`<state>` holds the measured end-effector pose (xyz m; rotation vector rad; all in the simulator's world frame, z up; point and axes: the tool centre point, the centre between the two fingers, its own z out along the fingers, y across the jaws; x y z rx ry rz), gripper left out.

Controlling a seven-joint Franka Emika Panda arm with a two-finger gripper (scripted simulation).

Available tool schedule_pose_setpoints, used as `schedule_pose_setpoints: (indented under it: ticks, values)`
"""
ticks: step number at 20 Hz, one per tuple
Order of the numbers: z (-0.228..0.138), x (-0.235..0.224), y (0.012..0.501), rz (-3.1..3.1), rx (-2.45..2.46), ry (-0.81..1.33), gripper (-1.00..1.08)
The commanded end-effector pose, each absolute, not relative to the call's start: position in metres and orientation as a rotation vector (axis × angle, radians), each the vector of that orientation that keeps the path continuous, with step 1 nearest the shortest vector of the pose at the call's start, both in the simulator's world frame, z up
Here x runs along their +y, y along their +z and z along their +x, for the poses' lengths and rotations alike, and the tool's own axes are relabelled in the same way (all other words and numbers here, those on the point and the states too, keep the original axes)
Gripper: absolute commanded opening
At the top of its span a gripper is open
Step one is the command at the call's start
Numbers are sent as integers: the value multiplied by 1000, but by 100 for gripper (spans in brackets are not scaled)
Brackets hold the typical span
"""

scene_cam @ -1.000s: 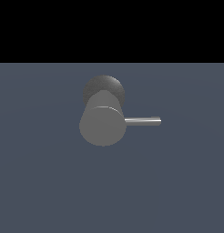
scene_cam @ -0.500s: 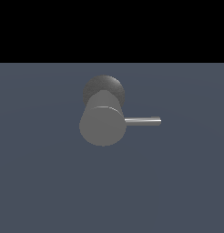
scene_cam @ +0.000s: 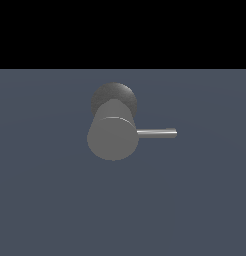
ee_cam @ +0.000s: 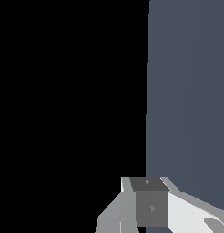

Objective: Turn on the faucet by rotating a designated handle.

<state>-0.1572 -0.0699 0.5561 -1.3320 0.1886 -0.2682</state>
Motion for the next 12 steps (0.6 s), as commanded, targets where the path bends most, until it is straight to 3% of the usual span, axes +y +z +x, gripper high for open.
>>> schedule_pose_setpoints:
  ticks: [1, 12]
  values:
    - [-150, -78, 552, -1268, 220, -266, -100]
    - [-131, -98, 534, -1113, 303, -251, -100]
